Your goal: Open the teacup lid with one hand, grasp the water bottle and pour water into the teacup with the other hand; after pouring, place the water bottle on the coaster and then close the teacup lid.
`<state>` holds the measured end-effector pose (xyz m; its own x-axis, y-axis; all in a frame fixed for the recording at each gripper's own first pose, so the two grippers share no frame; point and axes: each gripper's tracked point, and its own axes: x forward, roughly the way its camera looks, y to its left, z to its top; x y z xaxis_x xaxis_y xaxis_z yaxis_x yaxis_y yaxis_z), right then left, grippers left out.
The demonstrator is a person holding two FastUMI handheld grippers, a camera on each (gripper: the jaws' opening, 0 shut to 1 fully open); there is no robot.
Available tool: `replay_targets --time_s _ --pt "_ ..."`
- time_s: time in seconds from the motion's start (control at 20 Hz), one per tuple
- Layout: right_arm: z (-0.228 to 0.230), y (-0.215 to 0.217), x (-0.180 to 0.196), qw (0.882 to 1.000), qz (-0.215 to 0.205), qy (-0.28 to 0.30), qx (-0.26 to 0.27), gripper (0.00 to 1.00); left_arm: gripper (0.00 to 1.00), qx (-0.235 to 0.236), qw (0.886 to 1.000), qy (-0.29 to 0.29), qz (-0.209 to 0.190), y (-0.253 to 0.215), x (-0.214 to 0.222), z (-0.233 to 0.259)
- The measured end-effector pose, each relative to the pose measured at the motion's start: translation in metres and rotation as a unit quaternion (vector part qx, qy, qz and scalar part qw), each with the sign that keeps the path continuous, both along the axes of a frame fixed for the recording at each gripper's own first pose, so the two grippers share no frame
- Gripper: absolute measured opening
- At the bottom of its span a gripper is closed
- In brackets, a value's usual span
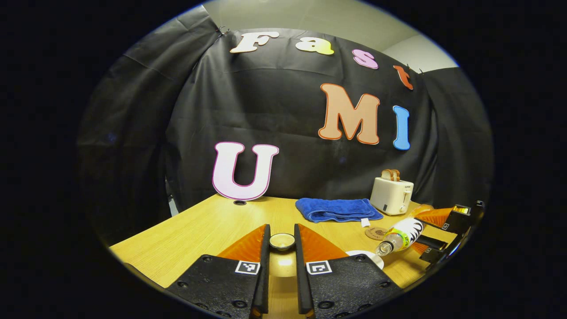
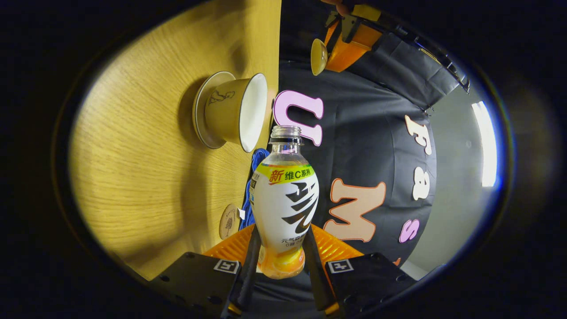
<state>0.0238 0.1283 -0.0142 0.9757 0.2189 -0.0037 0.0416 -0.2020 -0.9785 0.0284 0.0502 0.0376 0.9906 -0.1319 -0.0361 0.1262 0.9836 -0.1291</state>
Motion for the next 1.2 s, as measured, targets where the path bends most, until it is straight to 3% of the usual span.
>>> replay_targets --time_s 0.9,1.2 --pt "0.008 0.011 0.004 0.989 0.038 -0.032 -0.143 0.57 0.23 -0.007 1.0 0.006 -0.003 -0.003 0.001 -0.004" --pt "0.009 0.01 0.006 0.985 0.045 -0.033 -0.161 0.57 0.23 -0.01 1.0 0.004 -0.001 -0.001 0.0 -0.003"
